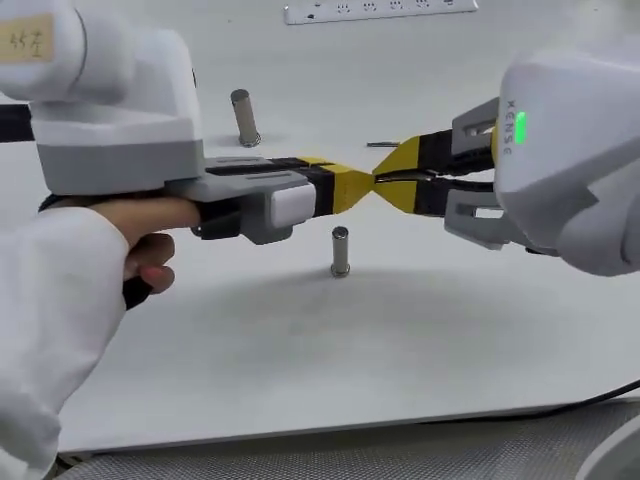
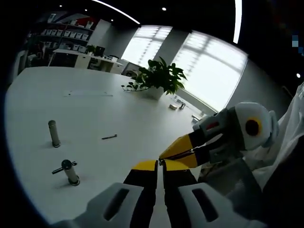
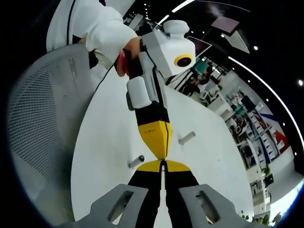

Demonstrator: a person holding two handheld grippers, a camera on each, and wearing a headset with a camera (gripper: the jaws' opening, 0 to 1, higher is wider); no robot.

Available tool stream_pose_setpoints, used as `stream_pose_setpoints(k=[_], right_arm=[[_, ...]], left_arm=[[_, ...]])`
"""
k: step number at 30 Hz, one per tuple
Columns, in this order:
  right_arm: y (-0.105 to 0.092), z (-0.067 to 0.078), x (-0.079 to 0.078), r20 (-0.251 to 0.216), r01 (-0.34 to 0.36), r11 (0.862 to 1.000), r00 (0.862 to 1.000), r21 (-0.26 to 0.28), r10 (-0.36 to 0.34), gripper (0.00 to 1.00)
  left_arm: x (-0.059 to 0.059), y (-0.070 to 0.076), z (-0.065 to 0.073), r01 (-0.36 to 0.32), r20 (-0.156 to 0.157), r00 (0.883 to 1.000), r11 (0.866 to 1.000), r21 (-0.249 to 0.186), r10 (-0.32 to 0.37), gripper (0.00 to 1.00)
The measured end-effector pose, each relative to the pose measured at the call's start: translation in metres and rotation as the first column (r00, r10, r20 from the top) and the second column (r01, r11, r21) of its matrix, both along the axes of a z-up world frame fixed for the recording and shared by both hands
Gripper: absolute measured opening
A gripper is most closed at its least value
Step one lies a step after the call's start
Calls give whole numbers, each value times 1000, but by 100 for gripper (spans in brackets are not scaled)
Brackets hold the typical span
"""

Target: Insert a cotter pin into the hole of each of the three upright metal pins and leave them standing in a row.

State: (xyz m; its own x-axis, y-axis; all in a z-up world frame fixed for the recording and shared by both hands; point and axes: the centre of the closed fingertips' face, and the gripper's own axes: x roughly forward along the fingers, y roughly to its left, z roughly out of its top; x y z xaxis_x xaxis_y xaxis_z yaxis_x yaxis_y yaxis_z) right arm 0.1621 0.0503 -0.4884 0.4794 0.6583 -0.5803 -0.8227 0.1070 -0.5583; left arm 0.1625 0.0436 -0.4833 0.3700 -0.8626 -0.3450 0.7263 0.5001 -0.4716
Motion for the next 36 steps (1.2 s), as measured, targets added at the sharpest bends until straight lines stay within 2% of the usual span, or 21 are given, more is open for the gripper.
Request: stream_pose_setpoints(k=[8,11,12,13,14,18,25,30,34,36], right_arm=[[0,1,-2,1,-8,1000,1000,-1,8,0],[1,0,-3,-1,-10,1000,1000,-3,10,0],[1,0,-4,-2,-10,1000,1000,-3,10,0],[1,1,-3,2,-9,1000,1000,-3,9,0],[1,1,-3,5,-9,1000,1000,-6,9,0],[0,0,-5,-2,-16,1000,1000,-8,16,0],[1,-3,-7,-16,-17,1000,1000,-6,17,0],[-1,-12,-10,-41,-34,999,999,-39,32,0],[-5,-19,-10,-62,-22,999,998,-48,19,0],[-7,-19,-12,-89,-14,1000,996,-28,11,1]], left_arm=[[-4,1,2,18,11,1000,1000,6,-18,0],[-5,0,2,9,-8,1000,1000,10,-9,0],[-7,-1,2,12,4,1000,1000,18,-13,0],[-5,-2,4,15,62,998,999,36,-17,0],[-6,-3,4,12,68,998,999,42,-15,0],[-8,-4,2,14,37,999,999,46,-16,0],[-7,-3,-1,21,29,999,998,64,-23,0],[-10,0,-8,33,15,999,996,83,-34,0],[-12,1,-10,36,20,999,994,99,-38,0],[-12,3,-10,41,30,999,994,106,-44,0]])
